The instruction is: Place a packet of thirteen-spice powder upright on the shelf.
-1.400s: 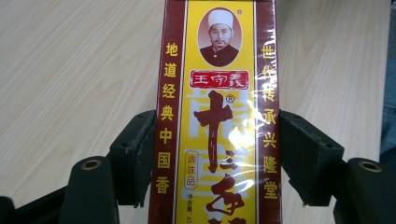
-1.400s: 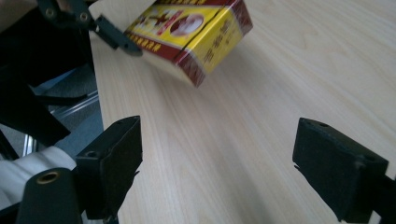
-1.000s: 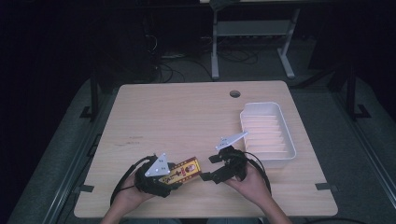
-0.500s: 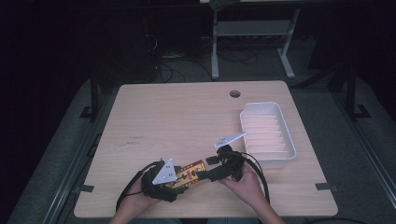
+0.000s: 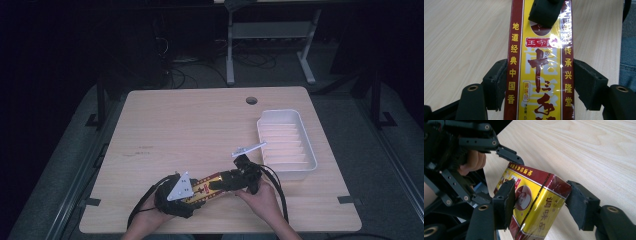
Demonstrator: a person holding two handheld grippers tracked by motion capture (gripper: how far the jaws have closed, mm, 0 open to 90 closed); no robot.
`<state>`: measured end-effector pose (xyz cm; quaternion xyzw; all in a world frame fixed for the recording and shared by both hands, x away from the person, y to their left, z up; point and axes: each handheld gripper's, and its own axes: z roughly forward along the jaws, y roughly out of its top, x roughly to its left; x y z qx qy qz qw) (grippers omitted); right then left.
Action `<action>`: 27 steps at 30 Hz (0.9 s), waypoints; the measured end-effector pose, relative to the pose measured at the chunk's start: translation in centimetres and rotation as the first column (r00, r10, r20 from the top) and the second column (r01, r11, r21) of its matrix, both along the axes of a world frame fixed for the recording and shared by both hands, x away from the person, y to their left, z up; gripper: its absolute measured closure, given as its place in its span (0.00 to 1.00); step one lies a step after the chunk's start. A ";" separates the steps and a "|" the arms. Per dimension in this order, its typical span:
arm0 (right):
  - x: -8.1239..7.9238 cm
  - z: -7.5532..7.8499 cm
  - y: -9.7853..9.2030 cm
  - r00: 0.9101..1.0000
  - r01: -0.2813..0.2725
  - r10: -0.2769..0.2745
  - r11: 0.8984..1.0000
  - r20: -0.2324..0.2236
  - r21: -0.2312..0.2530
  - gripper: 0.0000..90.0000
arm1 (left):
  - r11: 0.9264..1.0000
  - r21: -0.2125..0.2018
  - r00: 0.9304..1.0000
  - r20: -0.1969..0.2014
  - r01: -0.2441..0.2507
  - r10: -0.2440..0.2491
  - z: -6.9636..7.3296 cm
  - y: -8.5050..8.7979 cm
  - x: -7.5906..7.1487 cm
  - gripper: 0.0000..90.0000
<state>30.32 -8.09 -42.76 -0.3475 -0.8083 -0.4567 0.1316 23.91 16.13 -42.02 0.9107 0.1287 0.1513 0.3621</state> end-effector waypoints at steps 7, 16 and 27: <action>-0.2 0.4 -0.4 0.999 0.040 -0.039 0.998 -0.018 0.046 0.57 | 1.000 0.018 1.000 0.026 -0.008 0.008 0.0 -0.4 -0.3 0.36; -0.6 0.8 -0.1 0.999 0.041 -0.039 0.997 -0.024 0.072 0.66 | 0.999 0.043 0.998 0.060 -0.029 0.026 -0.1 -0.8 -0.4 0.36; -0.8 2.6 0.0 1.000 -0.002 0.001 0.998 0.012 0.067 0.75 | 1.000 0.012 0.996 0.083 -0.018 0.017 0.0 -1.0 -0.6 0.31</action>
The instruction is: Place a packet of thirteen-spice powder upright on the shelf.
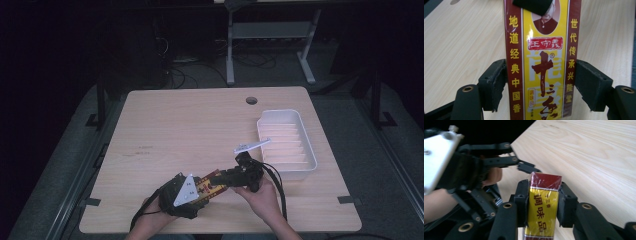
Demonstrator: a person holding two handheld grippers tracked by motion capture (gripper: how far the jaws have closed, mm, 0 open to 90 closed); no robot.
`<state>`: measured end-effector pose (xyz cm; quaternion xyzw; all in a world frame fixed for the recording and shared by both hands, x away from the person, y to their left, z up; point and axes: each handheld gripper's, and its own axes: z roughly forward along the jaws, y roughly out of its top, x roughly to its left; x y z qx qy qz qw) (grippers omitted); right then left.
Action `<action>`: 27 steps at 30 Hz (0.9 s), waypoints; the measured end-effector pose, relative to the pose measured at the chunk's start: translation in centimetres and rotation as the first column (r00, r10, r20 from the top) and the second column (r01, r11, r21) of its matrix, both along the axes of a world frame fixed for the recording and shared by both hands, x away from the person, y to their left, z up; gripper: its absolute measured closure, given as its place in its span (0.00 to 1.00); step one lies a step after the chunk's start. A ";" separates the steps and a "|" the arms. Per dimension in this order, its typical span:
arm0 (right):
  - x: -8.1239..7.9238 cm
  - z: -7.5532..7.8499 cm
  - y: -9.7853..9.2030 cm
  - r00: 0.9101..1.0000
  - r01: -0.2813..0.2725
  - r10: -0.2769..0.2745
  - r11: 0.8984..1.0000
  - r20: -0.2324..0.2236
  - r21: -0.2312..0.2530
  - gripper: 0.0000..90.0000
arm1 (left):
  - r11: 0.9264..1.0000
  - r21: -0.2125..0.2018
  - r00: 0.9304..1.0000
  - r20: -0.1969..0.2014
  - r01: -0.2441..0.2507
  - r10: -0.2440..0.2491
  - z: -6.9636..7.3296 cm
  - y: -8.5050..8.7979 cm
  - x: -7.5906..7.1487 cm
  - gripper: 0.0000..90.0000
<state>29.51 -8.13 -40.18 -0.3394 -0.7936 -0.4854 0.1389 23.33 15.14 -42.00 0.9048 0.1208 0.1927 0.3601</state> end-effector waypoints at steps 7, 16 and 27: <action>0.3 2.1 0.6 0.994 -0.062 0.071 0.992 0.084 -0.106 0.76 | 0.998 -0.057 0.999 -0.050 -0.012 0.009 0.2 1.2 0.3 0.30; 1.6 4.4 0.3 0.968 -0.131 0.179 0.957 0.173 -0.259 0.76 | 0.989 -0.128 0.993 -0.101 -0.074 0.061 0.6 3.6 0.9 0.29; 2.5 6.3 1.1 0.919 -0.243 0.331 0.904 0.214 -0.353 0.75 | 0.978 -0.150 0.983 -0.131 -0.144 0.125 0.5 5.9 1.5 0.29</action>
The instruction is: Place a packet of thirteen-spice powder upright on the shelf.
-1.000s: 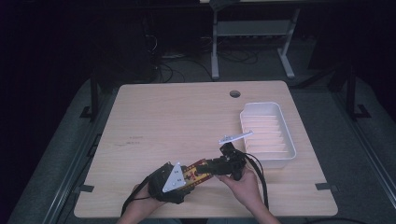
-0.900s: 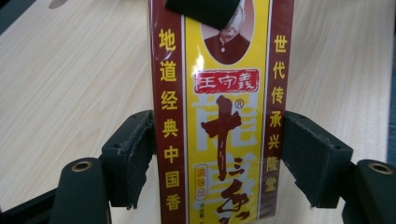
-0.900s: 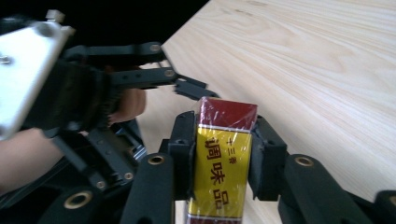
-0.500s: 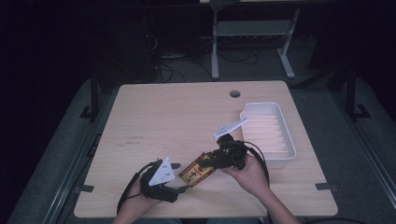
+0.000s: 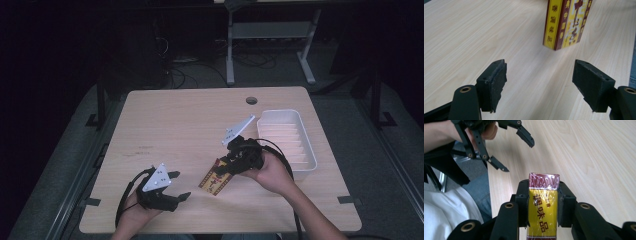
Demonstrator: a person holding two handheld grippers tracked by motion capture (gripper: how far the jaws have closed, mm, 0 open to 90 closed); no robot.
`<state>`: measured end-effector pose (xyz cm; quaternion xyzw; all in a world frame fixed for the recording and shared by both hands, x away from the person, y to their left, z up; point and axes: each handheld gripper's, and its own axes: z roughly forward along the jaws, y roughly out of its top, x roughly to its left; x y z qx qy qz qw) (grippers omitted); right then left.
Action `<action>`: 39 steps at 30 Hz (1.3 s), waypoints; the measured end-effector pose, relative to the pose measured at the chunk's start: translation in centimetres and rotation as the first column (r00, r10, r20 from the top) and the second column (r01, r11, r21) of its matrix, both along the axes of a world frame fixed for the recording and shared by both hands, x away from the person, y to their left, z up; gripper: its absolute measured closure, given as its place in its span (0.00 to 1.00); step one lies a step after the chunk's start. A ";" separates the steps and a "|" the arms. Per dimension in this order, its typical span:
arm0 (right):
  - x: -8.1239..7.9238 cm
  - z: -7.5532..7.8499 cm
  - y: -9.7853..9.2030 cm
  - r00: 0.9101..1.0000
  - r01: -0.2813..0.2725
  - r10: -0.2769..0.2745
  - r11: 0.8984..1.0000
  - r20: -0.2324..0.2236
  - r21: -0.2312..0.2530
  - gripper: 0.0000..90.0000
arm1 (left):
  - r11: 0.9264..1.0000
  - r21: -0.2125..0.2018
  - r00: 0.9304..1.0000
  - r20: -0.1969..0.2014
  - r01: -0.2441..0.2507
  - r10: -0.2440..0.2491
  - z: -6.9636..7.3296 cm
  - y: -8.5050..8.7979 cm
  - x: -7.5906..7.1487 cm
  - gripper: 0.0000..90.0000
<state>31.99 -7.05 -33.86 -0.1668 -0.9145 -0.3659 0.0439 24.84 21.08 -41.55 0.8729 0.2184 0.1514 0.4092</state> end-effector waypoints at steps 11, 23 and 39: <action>0.7 0.9 0.1 0.995 -0.085 0.088 0.994 0.050 -0.073 0.75 | 0.999 -0.030 0.999 -0.002 -0.041 0.041 0.0 1.0 0.4 0.31; 1.9 3.6 -0.3 0.962 -0.177 0.212 0.963 0.170 -0.203 0.75 | 0.997 -0.044 0.998 -0.009 -0.065 0.065 -0.2 1.8 0.7 0.30; 2.9 4.5 -2.6 0.933 -0.191 0.261 0.942 0.248 -0.275 0.75 | 0.996 -0.060 0.998 -0.028 -0.065 0.064 -0.4 2.1 0.9 0.29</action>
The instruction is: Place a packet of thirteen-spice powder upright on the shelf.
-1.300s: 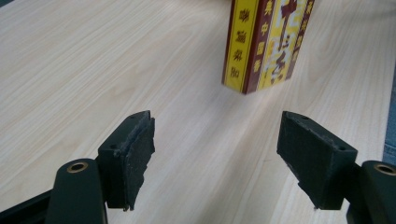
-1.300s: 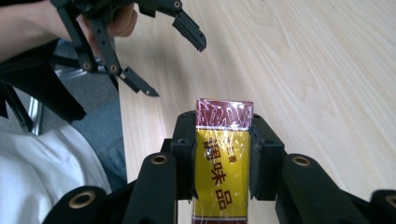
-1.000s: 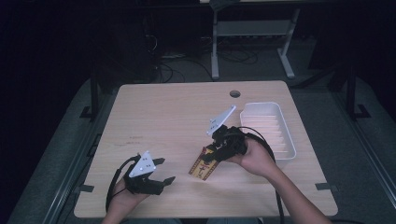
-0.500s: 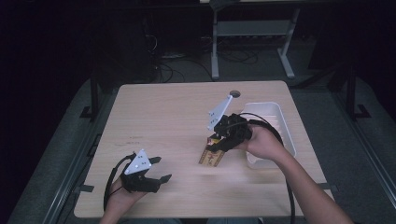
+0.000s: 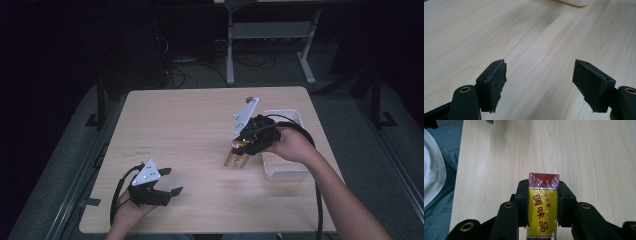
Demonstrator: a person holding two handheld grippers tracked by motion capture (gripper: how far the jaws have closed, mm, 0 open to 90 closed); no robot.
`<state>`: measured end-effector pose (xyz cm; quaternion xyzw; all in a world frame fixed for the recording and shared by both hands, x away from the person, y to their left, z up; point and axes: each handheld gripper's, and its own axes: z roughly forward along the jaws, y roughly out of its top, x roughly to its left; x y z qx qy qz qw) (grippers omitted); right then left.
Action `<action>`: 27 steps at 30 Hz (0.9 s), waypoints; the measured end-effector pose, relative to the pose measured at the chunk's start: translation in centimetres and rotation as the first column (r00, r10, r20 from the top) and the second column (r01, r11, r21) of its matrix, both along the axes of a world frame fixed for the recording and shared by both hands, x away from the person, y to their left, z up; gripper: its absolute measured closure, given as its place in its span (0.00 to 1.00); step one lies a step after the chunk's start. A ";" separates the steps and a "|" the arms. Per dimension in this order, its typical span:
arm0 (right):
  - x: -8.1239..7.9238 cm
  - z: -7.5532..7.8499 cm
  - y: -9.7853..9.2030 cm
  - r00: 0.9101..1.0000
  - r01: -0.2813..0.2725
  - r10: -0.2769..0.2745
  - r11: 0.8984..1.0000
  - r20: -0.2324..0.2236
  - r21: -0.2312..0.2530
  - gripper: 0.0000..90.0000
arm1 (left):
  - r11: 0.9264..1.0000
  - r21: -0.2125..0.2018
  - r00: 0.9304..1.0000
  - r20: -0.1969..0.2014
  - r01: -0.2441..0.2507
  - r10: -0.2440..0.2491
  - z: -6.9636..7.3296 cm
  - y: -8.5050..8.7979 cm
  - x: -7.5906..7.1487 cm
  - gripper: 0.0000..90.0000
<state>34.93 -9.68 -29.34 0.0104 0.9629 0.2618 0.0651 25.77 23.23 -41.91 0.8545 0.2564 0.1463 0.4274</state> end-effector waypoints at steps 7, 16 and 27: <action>0.0 0.0 -0.3 1.000 -0.020 0.021 0.998 0.005 -0.058 0.75 | 1.000 -0.018 1.000 -0.010 -0.001 0.001 0.0 0.3 0.1 0.28; 0.4 0.5 -1.9 1.000 0.013 -0.012 0.997 0.016 -0.078 0.75 | 0.999 -0.031 1.000 -0.010 -0.006 0.005 0.1 0.4 0.1 0.28; 0.8 1.2 -3.7 0.999 0.035 -0.031 0.994 0.044 -0.103 0.75 | 0.999 -0.035 1.000 -0.013 -0.006 0.006 0.1 0.4 0.2 0.28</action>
